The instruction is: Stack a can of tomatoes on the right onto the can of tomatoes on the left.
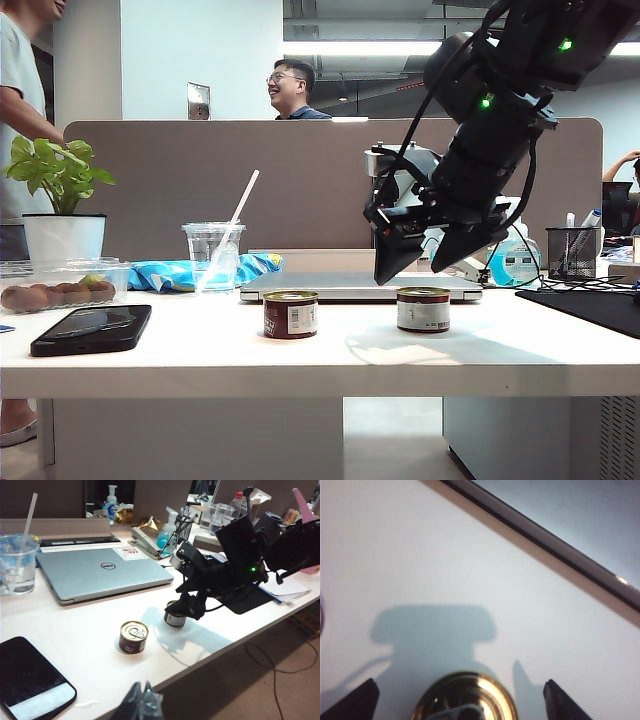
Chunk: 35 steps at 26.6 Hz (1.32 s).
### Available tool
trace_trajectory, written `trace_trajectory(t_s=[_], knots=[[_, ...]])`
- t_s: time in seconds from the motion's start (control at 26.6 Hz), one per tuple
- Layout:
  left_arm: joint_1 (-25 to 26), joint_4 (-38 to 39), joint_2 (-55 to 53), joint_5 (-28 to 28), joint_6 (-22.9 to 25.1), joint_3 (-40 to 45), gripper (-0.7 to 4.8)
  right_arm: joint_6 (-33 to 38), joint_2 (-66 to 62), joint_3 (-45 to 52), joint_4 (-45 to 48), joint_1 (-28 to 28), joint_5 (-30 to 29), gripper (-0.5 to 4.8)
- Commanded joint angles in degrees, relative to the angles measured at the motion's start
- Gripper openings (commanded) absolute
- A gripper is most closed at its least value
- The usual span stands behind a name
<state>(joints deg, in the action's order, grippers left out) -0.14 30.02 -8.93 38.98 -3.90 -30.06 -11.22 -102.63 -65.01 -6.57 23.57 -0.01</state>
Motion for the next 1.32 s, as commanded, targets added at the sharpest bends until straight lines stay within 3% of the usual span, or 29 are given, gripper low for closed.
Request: trace_trajectory(t_s=[0.04, 0.56, 0.72, 0.87, 0.98, 1.2, 1.24, 1.32], knots=[[0.11, -0.46, 0.07, 0.28, 0.00, -0.15, -0.02, 0.04, -0.39, -1.18, -0.50, -0.24, 0.50, 4.79], [0.11, -0.39, 0.09, 0.28, 0.02, -0.15, -0.02, 0.04, -3.45, -1.66, -0.90, -0.35, 0.46, 4.79], [0.11, -0.39, 0.09, 0.28, 0.02, -0.15, -0.02, 0.04, -3.67, -1.66, -0.87, -0.35, 0.50, 4.12], [0.09, -0.39, 0.09, 0.28, 0.02, -0.15, -0.02, 0.04, -4.02, -1.64, -1.09, -0.35, 0.52, 4.06], [0.11, -0.39, 0.09, 0.28, 0.02, -0.15, -0.02, 0.04, -4.02, -1.64, -1.42, -0.35, 0.52, 3.55], [0.11, -0.39, 0.09, 0.28, 0.02, -0.15, -0.02, 0.07, -4.02, -1.64, -1.97, -0.35, 0.52, 3.50], [0.11, -0.39, 0.09, 0.28, 0.02, -0.15, -0.02, 0.04, -4.04, -1.64, -2.54, -0.35, 0.52, 3.06], [0.11, -0.39, 0.09, 0.28, 0.02, -0.15, -0.02, 0.04, -4.04, -1.64, -2.99, -0.35, 0.52, 2.72]])
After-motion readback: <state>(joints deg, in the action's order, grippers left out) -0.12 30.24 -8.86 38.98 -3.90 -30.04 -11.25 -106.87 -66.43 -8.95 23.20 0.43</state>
